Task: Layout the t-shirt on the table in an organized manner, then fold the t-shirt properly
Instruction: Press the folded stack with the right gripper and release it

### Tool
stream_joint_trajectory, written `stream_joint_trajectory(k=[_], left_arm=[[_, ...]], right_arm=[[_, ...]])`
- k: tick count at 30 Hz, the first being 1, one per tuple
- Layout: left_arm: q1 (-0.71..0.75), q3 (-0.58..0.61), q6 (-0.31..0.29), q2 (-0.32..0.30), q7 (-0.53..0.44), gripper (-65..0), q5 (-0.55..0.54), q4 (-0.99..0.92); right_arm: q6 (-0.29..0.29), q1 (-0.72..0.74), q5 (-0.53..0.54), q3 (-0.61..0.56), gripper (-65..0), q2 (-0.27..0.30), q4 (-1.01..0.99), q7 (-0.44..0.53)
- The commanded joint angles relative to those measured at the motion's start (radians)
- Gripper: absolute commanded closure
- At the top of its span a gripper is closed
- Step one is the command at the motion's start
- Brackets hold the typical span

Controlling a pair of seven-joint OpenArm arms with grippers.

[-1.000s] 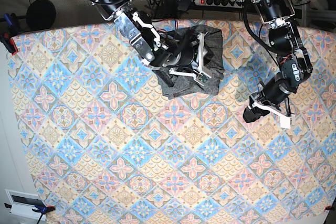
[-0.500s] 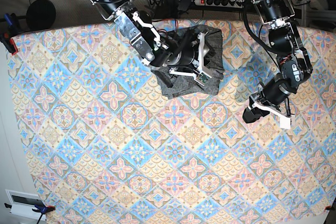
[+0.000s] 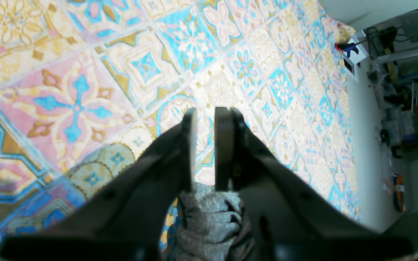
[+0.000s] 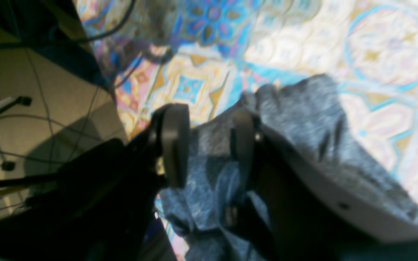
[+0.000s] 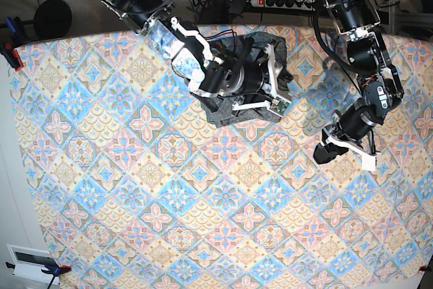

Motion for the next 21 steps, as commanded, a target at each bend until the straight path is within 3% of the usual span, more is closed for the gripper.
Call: stream_joint_trajectory(k=[1, 9, 11, 15, 21], left_arm=[[-0.017, -0.003, -0.009, -0.01, -0.017, -9.3, -0.018, 0.014], [-0.017, -0.003, -0.009, -0.008, -0.019, -9.3, -0.018, 0.014], [-0.017, -0.003, -0.009, -0.008, -0.019, -9.3, -0.018, 0.014], [-0.017, -0.003, -0.009, -0.008, -0.019, -9.3, -0.016, 0.014], [-0.017, -0.003, -0.009, -0.004, -0.019, -9.3, 0.046, 0.013]], right_arm=[[0.005, 0.017, 0.011, 0.004, -20.5, -0.013, 0.037, 0.022], [0.005, 0.024, 0.011, 0.142, -20.2, -0.008, 0.114, 0.021], [0.005, 0.024, 0.011, 0.197, -17.3, -0.005, 0.12, 0.021], [0.005, 0.023, 0.011, 0.279, -1.4, 0.041, 0.12, 0.024], [0.005, 0.023, 0.009, 0.354, 0.0, 0.085, 0.119, 0.024]])
